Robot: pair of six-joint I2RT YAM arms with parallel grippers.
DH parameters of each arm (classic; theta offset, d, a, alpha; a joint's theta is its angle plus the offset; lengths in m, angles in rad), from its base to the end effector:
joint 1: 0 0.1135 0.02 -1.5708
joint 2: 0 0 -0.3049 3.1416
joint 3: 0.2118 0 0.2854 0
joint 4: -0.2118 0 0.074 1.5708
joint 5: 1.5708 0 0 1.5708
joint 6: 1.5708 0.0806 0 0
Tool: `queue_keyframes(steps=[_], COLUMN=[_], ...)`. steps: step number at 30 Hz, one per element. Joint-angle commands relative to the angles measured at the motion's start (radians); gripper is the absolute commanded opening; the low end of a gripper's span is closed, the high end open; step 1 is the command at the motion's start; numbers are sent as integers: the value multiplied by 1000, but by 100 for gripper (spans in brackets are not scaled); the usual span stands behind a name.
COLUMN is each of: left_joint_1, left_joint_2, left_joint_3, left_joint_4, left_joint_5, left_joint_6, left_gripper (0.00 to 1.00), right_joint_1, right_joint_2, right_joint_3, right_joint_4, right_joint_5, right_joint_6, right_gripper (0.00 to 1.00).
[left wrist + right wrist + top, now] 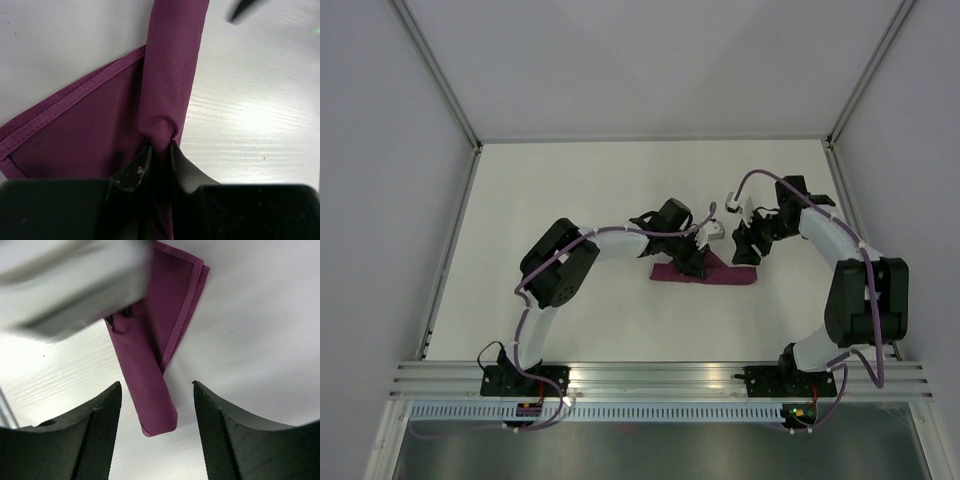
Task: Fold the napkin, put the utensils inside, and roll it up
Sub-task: Roll the napkin with the utensil
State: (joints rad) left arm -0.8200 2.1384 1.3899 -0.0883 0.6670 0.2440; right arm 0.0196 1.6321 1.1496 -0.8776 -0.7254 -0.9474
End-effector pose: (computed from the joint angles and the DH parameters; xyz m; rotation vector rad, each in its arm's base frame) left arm 0.3191 -0.4151 0.1227 1.5028 1.9189 -1.0663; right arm 0.3407 0.0602 0.2102 -1.2695 2.1988 0.7410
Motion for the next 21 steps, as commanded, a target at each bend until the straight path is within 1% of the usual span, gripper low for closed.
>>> queue_keyframes(steps=[1,2,3,4,5,6,8,9,10,12,13,17,21], left_joint_1=[30,33,36,45,48,51,62,64,67,68,68,70,71], left_joint_2=[98,119,133,144,167,178,204,228,241,259,262,279,290], left_joint_3=[30,46,61,87,99,115,161,178,201,215,222,236,248], left_joint_4=[-241,-261,-278,-309,-320,-333,-376,-393,-404,-421,-426,-444,-468], left_joint_5=[74,85,89,101,114,118,129,140,147,155,157,167,187], left_joint_6=[-67,-77,-83,-87,-98,-107,-132,-138,-147,-163,-172,-183,-184], left_gripper=[2,2,2,2,2,2,2,2,2,2,2,2,2], right_joint_1=[39,54,93,120,149,214,273,326,350,409,425,497,554], right_joint_2=[-211,-248,-282,-338,-359,-376,-406,-408,-405,-397,-387,-353,-308], right_joint_3=[-170,-264,-307,-348,-417,-448,-516,-533,-547,-583,-593,-642,-669], right_joint_4=[239,288,375,415,484,517,566,610,636,698,718,821,868], right_joint_5=[21,43,67,130,161,196,270,294,343,380,427,498,581], right_joint_6=[1,9,22,28,35,41,55,61,71,75,79,81,81], right_gripper=[66,67,68,69,69,69,69,69,69,69,69,69,67])
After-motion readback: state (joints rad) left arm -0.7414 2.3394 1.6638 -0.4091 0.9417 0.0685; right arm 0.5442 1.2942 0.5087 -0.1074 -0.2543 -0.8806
